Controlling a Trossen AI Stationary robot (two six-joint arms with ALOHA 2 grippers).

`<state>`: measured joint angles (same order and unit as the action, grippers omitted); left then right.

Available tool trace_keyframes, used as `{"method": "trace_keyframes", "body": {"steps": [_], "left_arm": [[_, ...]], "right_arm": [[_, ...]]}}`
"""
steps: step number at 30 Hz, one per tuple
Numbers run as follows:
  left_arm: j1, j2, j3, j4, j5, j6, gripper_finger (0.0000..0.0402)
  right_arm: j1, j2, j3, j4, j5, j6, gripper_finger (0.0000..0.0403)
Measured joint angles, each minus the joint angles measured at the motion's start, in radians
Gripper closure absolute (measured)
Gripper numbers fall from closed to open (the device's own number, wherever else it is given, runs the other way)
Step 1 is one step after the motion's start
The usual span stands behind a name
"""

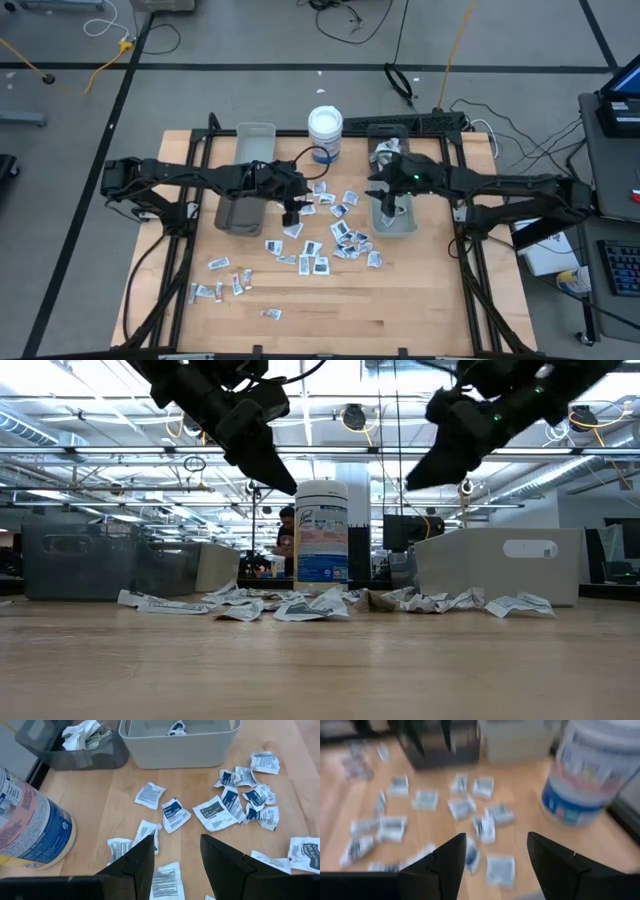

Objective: Pick & Place First Aid Supplies
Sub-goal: Put the blue alcohol pad into the right gray bin

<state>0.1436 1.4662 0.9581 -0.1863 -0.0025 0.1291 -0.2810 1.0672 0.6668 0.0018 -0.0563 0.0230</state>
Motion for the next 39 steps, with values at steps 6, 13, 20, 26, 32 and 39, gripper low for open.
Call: {"method": "trace_keyframes", "body": {"steps": [6, 13, 20, 26, 32, 39], "left_arm": [[0.000, 0.000, 0.000, -0.031, 0.000, -0.001, 0.0236], [0.000, 0.000, 0.002, -0.027, -0.025, 0.050, 0.0236], [0.001, 0.054, 0.029, -0.044, -0.037, 0.079, 0.0236], [0.003, 0.189, 0.183, -0.196, -0.096, 0.109, 0.0236], [0.008, 0.326, 0.349, -0.324, -0.104, 0.184, 0.0236], [0.026, 0.474, 0.520, -0.444, -0.104, 0.208, 0.0236]], "right_arm": [[0.034, -0.038, -0.178, 0.412, -0.054, 0.070, 0.0195], [0.072, -0.038, -0.201, 0.487, -0.101, 0.070, 0.0195], [0.074, -0.038, -0.202, 0.500, -0.102, 0.070, 0.0195], [0.074, -0.038, -0.202, 0.503, -0.103, 0.068, 0.0195], [0.074, -0.039, -0.202, 0.503, -0.103, 0.068, 0.0195], [0.074, -0.066, -0.202, 0.501, -0.106, 0.060, 0.0195]]}}
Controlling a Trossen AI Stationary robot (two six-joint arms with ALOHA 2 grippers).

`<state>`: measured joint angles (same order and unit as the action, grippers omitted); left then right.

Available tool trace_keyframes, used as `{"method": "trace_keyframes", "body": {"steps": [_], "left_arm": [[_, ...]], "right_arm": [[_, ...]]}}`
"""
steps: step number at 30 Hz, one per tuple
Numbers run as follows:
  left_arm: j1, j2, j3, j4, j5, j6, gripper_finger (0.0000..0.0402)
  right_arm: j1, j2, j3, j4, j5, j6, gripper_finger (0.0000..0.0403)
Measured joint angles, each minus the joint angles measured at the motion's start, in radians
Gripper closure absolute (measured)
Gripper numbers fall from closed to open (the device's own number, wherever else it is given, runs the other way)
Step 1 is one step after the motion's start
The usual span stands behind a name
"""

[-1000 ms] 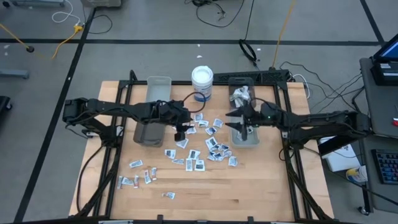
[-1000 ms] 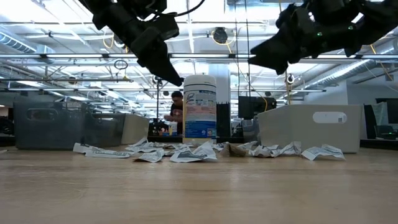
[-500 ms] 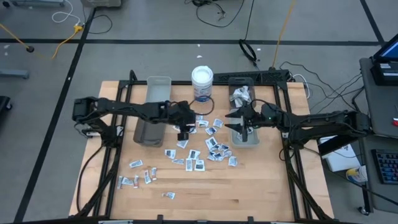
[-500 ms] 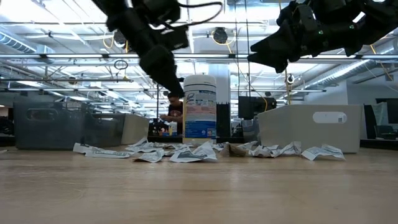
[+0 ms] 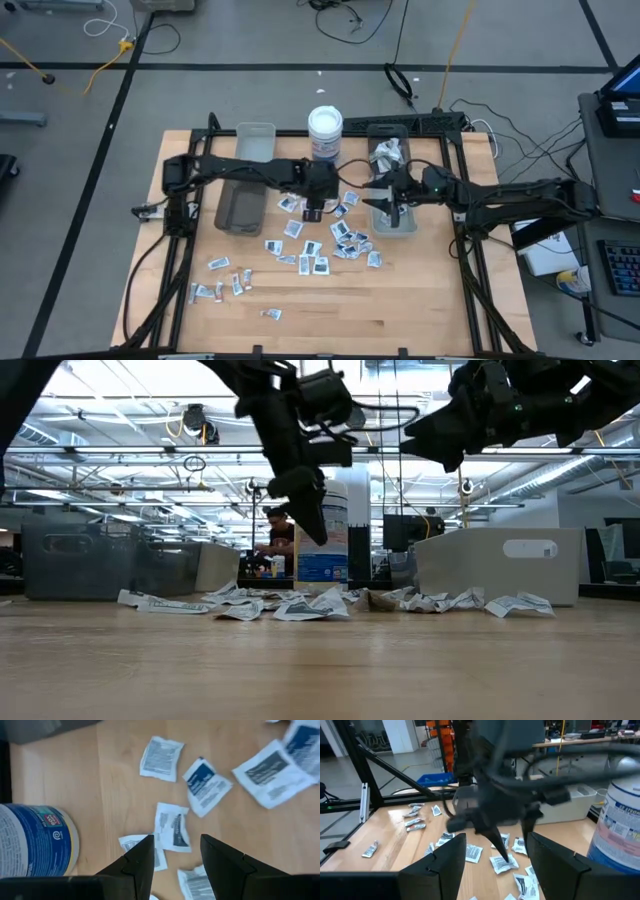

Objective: Pick & Place First Aid Supplies
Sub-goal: Put the blue alcohol pad into the right gray bin

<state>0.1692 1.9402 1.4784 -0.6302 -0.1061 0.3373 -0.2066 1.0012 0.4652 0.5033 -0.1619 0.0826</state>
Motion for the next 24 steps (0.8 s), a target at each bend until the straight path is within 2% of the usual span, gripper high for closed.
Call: {"method": "trace_keyframes", "body": {"steps": [7, 14, 24], "left_arm": [[0.022, 0.070, 0.038, -0.056, 0.010, -0.027, 0.0236], [0.019, 0.134, 0.038, -0.020, 0.010, -0.039, 0.0236], [0.016, 0.150, 0.013, -0.012, 0.019, -0.062, 0.0236]], "right_arm": [[0.000, -0.052, 0.000, -0.012, 0.000, -0.004, 0.0195], [-0.001, -0.079, 0.000, -0.025, 0.000, -0.019, 0.0195], [-0.001, -0.078, 0.000, -0.044, 0.000, -0.028, 0.0195]]}}
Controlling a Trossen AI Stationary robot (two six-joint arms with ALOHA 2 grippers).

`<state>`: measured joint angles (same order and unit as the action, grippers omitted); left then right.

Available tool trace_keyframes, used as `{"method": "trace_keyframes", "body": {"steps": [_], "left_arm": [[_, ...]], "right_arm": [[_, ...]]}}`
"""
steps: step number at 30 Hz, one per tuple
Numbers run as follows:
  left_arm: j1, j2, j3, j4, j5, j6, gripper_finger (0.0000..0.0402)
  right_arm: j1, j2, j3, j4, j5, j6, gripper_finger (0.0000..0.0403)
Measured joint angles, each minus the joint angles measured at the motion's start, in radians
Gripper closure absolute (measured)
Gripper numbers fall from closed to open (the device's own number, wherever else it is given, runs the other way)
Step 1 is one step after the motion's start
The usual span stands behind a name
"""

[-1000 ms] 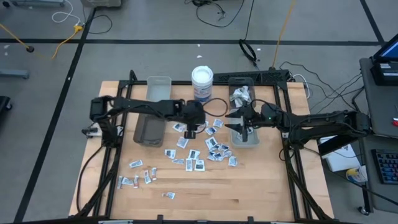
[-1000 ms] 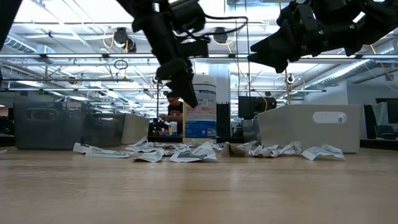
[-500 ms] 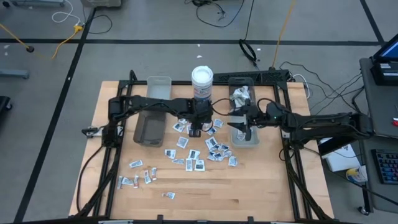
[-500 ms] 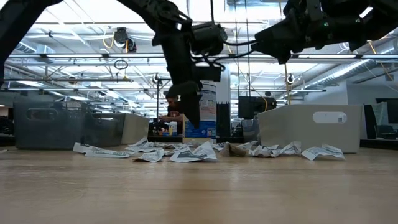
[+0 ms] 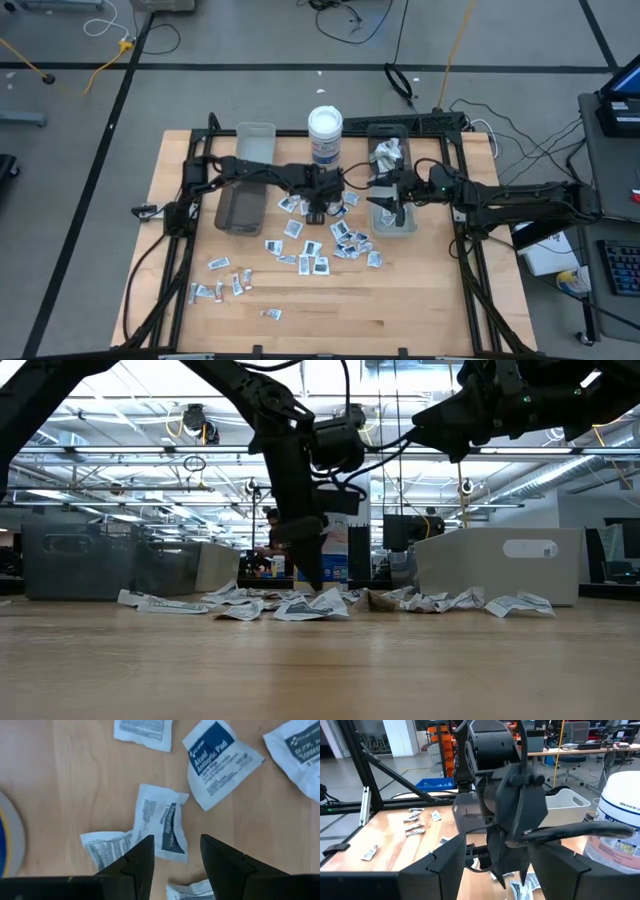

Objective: Pick & Place First Aid Supplies
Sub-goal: Put the blue alcohol pad into the right gray bin

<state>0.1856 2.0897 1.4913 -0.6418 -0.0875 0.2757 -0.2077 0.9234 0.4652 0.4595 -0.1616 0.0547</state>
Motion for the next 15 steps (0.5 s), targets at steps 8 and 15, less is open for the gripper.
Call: {"method": "trace_keyframes", "body": {"steps": [8, 15], "left_arm": [[0.000, 0.000, -0.035, 0.053, 0.000, -0.025, 0.0236], [-0.001, 0.000, -0.035, 0.049, 0.000, -0.016, 0.0289]], "right_arm": [[0.000, 0.000, 0.000, 0.001, 0.002, -0.022, 0.0195], [0.000, 0.000, 0.000, 0.000, 0.002, -0.016, 0.0195]]}}
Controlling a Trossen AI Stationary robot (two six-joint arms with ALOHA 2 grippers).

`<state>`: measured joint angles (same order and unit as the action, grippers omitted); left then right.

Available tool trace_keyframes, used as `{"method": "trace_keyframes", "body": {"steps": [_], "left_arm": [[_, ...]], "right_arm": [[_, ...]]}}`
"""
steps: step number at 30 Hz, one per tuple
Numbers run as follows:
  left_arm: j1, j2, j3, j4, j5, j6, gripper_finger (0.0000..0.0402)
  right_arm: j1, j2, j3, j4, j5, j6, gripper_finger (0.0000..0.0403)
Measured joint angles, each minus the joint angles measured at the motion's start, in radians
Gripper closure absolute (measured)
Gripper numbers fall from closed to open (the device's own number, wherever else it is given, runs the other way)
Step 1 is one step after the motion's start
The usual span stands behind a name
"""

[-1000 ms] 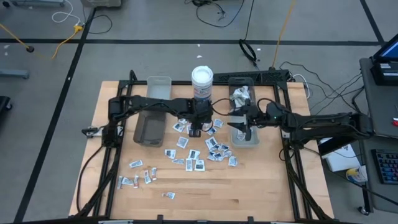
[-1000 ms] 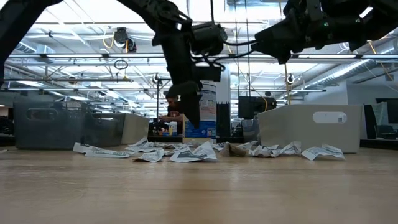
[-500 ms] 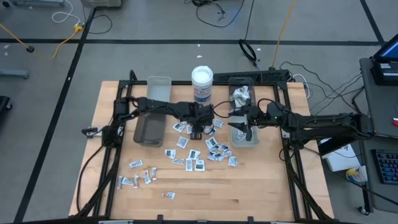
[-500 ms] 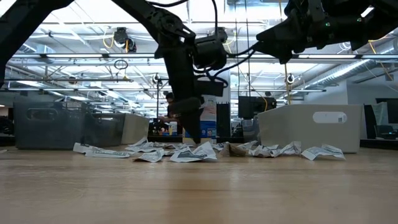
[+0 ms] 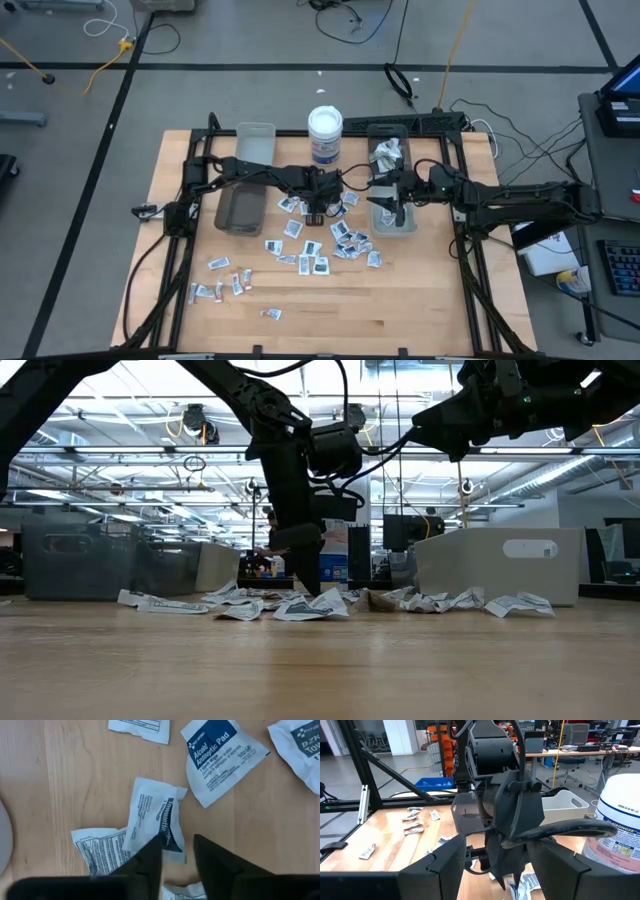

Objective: Pick & Place First Aid Supplies
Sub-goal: Put the blue alcohol pad into the right gray bin

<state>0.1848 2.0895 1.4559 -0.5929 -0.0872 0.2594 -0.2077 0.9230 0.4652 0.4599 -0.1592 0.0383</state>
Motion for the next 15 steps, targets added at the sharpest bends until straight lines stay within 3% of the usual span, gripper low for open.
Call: {"method": "trace_keyframes", "body": {"steps": [6, 15], "left_arm": [[0.000, 0.000, 0.000, -0.015, 0.000, -0.003, 0.0389], [-0.011, -0.020, 0.001, -0.157, 0.043, 0.064, 0.0399]], "right_arm": [[0.000, 0.000, 0.000, 0.000, 0.003, -0.001, 0.0195], [0.000, 0.000, 0.000, 0.000, 0.004, -0.002, 0.0195]]}}
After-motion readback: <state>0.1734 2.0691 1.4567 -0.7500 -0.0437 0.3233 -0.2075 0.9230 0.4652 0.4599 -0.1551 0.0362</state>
